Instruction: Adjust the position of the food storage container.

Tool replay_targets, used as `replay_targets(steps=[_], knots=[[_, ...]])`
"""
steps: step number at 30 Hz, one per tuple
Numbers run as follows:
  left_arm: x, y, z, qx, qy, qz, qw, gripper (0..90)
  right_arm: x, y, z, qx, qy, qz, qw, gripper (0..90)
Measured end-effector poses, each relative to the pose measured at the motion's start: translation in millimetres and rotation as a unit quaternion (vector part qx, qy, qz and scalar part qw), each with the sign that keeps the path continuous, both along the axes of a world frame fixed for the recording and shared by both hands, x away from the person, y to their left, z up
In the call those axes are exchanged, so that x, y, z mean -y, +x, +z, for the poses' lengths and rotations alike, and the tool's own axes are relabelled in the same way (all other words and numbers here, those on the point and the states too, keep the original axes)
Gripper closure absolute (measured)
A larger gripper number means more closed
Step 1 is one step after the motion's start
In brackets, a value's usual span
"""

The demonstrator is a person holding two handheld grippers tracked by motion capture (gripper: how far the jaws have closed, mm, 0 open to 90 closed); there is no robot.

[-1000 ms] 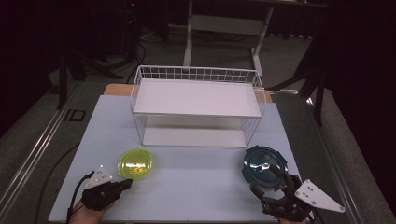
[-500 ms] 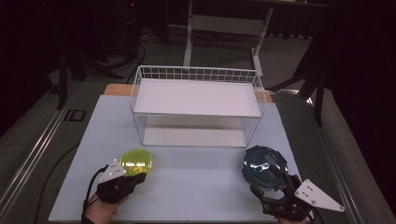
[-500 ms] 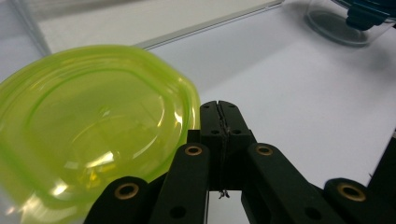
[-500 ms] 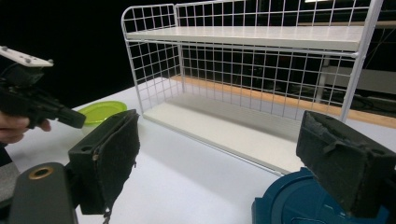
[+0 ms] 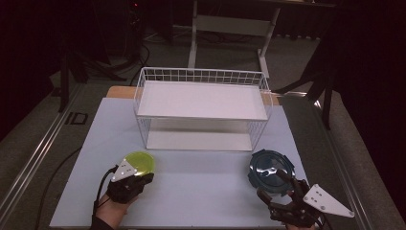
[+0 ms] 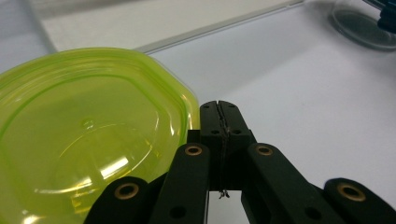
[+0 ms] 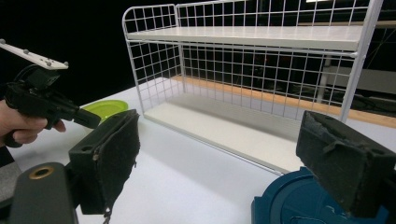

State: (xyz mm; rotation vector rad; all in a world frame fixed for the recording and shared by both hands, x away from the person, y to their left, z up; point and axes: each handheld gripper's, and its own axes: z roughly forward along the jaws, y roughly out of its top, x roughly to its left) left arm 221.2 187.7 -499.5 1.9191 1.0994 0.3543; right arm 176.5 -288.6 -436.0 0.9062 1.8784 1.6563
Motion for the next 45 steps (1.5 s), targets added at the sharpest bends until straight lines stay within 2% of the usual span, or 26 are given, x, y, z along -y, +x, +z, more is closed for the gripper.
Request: replay_targets(steps=[3,6,11,14,17,21,22,24,27,29,32,34,37,39,42,43,44,45], knots=[[-5.6,-0.5,0.2,0.001,-0.005,0.009,0.9999,89.4,-0.1,0.1,-0.3,-0.001,0.000,0.000,1.0000,12.9],[-10.3,-1.6,-0.2,0.004,0.001,0.016,0.9999,89.4,-0.3,-0.2,-0.1,0.002,-0.003,0.000,1.0000,12.9],[-21.6,-1.6,-1.9,0.004,-0.005,0.044,0.9990,89.4,-0.2,0.1,-0.7,-0.002,-0.003,0.000,1.0000,12.9],[-27.0,-1.3,-2.0,0.004,-0.006,0.053,0.9986,89.4,-0.2,0.1,-0.8,-0.002,-0.003,0.000,1.0000,12.9],[-36.1,0.2,-4.2,0.001,-0.006,0.080,0.9968,89.4,-0.3,0.1,-0.8,-0.003,-0.004,0.000,1.0000,12.9],[-41.4,1.0,-5.1,0.005,-0.018,0.089,0.9958,89.3,-0.3,-0.3,-0.6,-0.002,-0.006,0.000,1.0000,12.9],[-41.8,0.2,-4.4,0.009,-0.025,0.085,0.9960,89.3,0.0,-0.4,-0.4,-0.002,-0.006,0.000,1.0000,12.9],[-40.3,-2.1,-1.1,0.017,-0.025,0.081,0.9963,89.2,1.1,-0.7,0.0,-0.001,-0.004,-0.001,1.0000,12.9],[-36.9,-7.7,6.0,0.038,-0.037,0.065,0.9965,88.7,4.8,-0.5,0.3,0.000,0.001,-0.005,1.0000,12.9],[-33.7,-12.0,11.4,0.057,-0.042,0.056,0.9960,84.0,8.7,0.2,1.0,-0.004,0.005,-0.008,0.9999,12.8],[-30.7,-16.8,18.6,0.078,-0.064,0.035,0.9943,76.8,16.3,2.5,3.3,-0.011,0.009,-0.022,0.9997,12.8],[-28.8,-18.6,22.1,0.087,-0.069,0.029,0.9934,73.5,22.6,5.8,5.7,-0.018,0.003,-0.032,0.9993,13.1],[-27.1,-19.9,24.6,0.093,-0.079,0.027,0.9921,64.6,35.5,11.5,7.3,-0.032,0.006,-0.022,0.9992,14.7],[-26.6,-20.6,25.0,0.099,-0.090,0.023,0.9907,58.2,42.8,15.4,6.0,-0.038,-0.004,-0.031,0.9988,18.6],[-25.8,-21.0,26.1,0.104,-0.106,0.014,0.9889,47.7,55.5,24.0,-0.6,-0.058,-0.009,-0.040,0.9975,27.2],[-25.5,-22.0,26.7,0.110,-0.107,0.014,0.9880,46.6,59.9,27.1,-3.8,-0.065,-0.010,-0.045,0.9968,32.0],[-25.5,-22.0,26.7,0.110,-0.107,0.014,0.9880,45.3,59.9,27.1,-3.8,-0.065,-0.010,-0.045,0.9968,32.0],[-25.5,-22.0,26.7,0.110,-0.107,0.014,0.9880,45.3,64.0,29.7,-7.0,-0.071,-0.012,-0.050,0.9962,38.3]])
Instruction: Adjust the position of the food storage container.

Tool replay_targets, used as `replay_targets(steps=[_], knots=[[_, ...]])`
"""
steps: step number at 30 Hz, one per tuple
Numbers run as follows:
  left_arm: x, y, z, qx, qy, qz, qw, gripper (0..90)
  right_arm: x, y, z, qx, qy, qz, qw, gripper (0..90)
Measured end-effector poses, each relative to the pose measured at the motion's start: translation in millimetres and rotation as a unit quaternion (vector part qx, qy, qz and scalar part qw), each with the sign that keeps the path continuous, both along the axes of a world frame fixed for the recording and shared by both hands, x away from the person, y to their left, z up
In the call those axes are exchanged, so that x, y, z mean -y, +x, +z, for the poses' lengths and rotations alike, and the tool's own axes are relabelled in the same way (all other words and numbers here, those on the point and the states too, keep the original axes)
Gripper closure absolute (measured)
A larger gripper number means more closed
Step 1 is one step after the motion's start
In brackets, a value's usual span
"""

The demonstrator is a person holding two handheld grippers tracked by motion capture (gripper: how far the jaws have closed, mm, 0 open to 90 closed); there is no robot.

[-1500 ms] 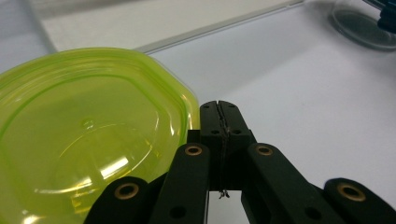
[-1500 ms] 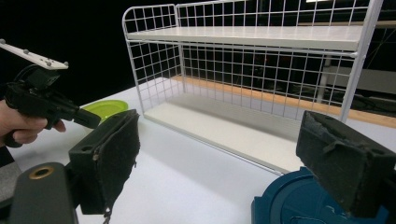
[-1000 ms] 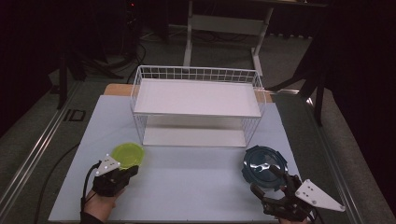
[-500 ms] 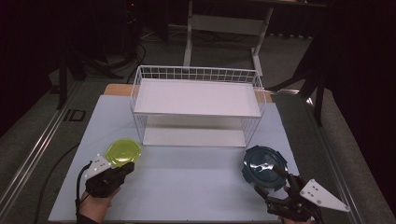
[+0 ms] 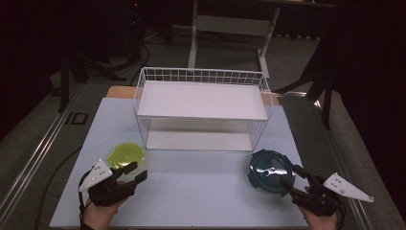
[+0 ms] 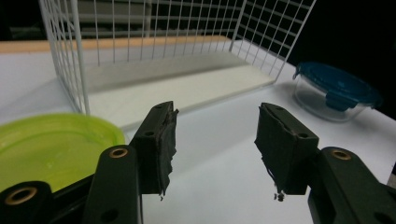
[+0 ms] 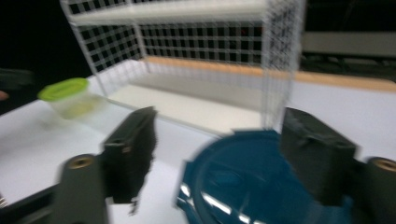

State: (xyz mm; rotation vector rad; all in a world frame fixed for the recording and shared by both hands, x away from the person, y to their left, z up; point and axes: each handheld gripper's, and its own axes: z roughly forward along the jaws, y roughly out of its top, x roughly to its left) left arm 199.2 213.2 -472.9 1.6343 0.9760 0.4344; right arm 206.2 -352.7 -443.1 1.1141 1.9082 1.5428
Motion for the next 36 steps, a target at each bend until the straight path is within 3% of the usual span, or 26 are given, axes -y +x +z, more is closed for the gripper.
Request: replay_targets(steps=[1,3,9,11,13,18,20,23,29,31,36], knots=[[0.1,-0.9,1.7,0.009,-0.011,-0.008,0.9999,39.1,7.0,4.1,-5.3,-0.011,-0.003,-0.008,0.9999,48.2],[-0.4,-1.4,1.5,0.013,-0.027,-0.017,0.9994,37.1,13.6,7.3,-9.9,-0.019,-0.007,-0.018,0.9996,57.4],[1.4,-0.4,-2.7,0.007,-0.041,-0.030,0.9987,14.2,36.8,16.5,-21.7,-0.044,-0.029,-0.049,0.9974,82.3],[2.3,-1.1,-3.8,0.017,-0.043,-0.037,0.9982,9.8,42.6,17.5,-26.6,-0.053,-0.036,-0.049,0.9967,88.1],[2.8,-1.8,-3.3,0.020,-0.050,-0.047,0.9975,2.2,47.1,17.2,-33.1,-0.064,-0.044,-0.048,0.9958,89.5],[4.7,-3.5,-2.9,0.035,-0.046,-0.042,0.9975,1.6,54.3,15.2,-48.3,-0.088,-0.056,-0.049,0.9933,89.8],[4.1,-3.6,-2.8,0.036,-0.048,-0.038,0.9975,1.6,57.0,13.5,-56.8,-0.099,-0.060,-0.037,0.9926,89.8],[3.2,-4.0,-2.5,0.040,-0.047,-0.033,0.9976,1.6,55.6,10.9,-61.4,-0.102,-0.059,-0.016,0.9929,89.9],[3.1,-4.2,-2.1,0.044,-0.049,-0.035,0.9972,1.6,56.3,7.5,-64.5,-0.098,-0.046,0.000,0.9941,90.0],[3.7,-4.7,-1.7,0.046,-0.048,-0.037,0.9971,1.6,55.7,5.7,-65.2,-0.099,-0.053,0.004,0.9937,90.0],[4.2,-4.7,-1.7,0.045,-0.048,-0.034,0.9973,1.6,50.7,1.6,-65.7,-0.103,-0.040,0.042,0.9930,90.0]])
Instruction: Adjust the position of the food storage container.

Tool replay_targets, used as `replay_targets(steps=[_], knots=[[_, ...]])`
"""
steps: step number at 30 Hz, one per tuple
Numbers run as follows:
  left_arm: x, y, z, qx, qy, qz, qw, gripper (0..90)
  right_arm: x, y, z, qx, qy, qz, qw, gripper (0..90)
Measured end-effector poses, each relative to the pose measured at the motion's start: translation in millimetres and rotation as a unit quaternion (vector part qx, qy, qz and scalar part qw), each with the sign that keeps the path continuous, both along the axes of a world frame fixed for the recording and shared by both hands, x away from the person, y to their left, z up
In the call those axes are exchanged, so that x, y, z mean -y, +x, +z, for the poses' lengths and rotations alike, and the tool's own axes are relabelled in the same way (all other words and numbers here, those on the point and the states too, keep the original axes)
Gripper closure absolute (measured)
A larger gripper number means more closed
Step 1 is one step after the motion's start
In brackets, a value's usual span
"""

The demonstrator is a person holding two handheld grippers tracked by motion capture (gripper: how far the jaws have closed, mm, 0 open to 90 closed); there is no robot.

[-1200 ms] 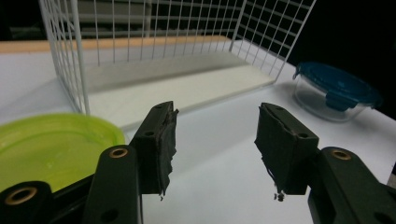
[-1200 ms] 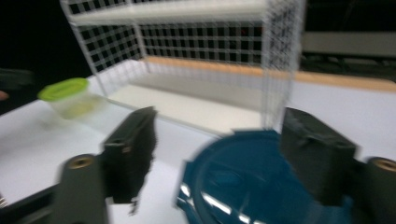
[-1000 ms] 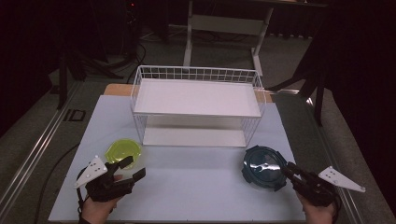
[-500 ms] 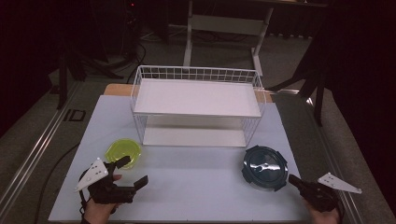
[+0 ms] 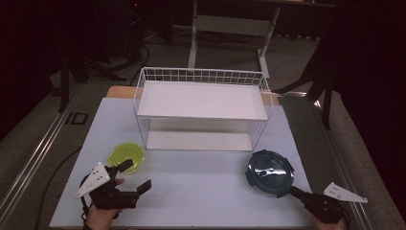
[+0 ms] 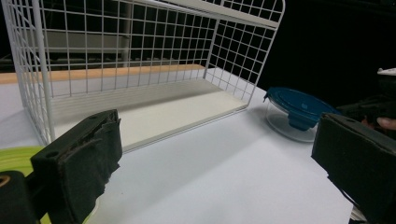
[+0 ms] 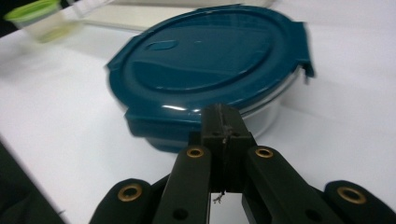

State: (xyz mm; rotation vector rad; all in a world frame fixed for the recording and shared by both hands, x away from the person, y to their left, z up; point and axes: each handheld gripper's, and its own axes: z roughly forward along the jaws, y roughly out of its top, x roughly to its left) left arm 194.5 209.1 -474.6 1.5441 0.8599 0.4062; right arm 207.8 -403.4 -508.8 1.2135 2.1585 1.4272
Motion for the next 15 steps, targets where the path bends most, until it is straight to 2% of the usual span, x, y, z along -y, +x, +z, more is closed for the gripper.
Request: replay_targets(steps=[7,8,10,15], knots=[[0.7,-1.0,0.7,0.004,-0.001,-0.002,1.0000,1.6,-11.5,-1.5,2.5,-0.010,0.007,0.048,0.9988,90.0],[0.5,-1.3,0.5,0.005,0.000,-0.002,1.0000,1.6,-10.5,-0.9,3.7,-0.010,0.017,0.050,0.9986,90.0],[0.4,-1.3,0.4,0.004,0.003,-0.002,1.0000,1.6,-4.9,1.5,9.2,-0.002,0.030,0.035,0.9989,90.0],[0.2,-1.2,0.4,0.007,-0.002,-0.003,1.0000,1.6,9.6,18.9,21.5,0.022,-0.001,-0.011,0.9997,90.0]])
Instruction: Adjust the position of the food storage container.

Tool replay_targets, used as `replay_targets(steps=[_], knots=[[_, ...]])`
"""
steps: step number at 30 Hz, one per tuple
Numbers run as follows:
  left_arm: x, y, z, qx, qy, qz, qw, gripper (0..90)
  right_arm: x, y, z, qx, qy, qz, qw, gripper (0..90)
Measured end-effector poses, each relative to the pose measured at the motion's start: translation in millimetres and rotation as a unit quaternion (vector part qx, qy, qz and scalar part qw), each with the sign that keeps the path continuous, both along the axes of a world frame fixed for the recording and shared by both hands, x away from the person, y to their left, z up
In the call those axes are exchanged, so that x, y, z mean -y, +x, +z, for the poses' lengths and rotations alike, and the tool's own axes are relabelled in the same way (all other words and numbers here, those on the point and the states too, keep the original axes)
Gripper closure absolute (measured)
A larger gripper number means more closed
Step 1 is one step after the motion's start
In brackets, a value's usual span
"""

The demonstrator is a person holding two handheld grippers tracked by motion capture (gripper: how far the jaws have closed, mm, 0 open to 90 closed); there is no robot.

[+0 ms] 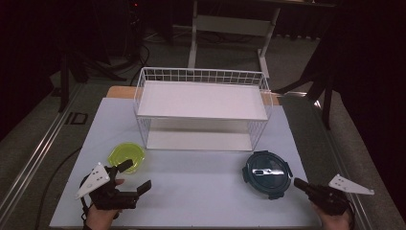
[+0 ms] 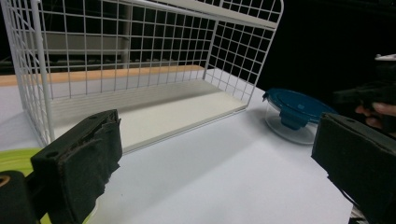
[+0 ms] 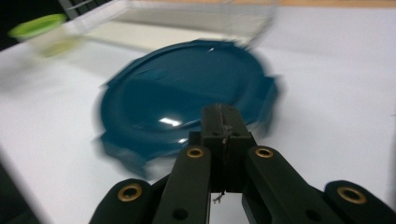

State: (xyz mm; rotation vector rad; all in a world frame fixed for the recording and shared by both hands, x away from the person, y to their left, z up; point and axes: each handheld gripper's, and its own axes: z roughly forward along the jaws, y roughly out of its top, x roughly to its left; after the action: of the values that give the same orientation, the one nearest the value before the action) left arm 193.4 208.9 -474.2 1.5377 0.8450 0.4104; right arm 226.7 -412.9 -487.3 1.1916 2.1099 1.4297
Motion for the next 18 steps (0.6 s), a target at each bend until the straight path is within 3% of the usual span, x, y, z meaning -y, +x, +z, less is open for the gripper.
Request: replay_targets(steps=[4,8,13,18], knots=[[0.6,-0.4,-0.2,0.000,0.002,-0.001,1.0000,1.6,9.2,20.7,-3.9,0.000,-0.009,-0.028,0.9996,90.0],[0.9,-0.1,-0.7,0.000,0.003,-0.005,1.0000,1.6,13.9,38.9,-14.6,-0.022,-0.007,-0.041,0.9989,90.0],[1.0,0.1,-1.6,-0.002,0.002,-0.005,1.0000,1.6,11.1,49.7,-19.7,-0.031,-0.009,-0.039,0.9987,90.0],[1.2,0.1,-1.8,-0.002,0.004,-0.006,1.0000,1.6,2.7,53.1,-17.5,-0.030,-0.018,-0.020,0.9992,90.0]])
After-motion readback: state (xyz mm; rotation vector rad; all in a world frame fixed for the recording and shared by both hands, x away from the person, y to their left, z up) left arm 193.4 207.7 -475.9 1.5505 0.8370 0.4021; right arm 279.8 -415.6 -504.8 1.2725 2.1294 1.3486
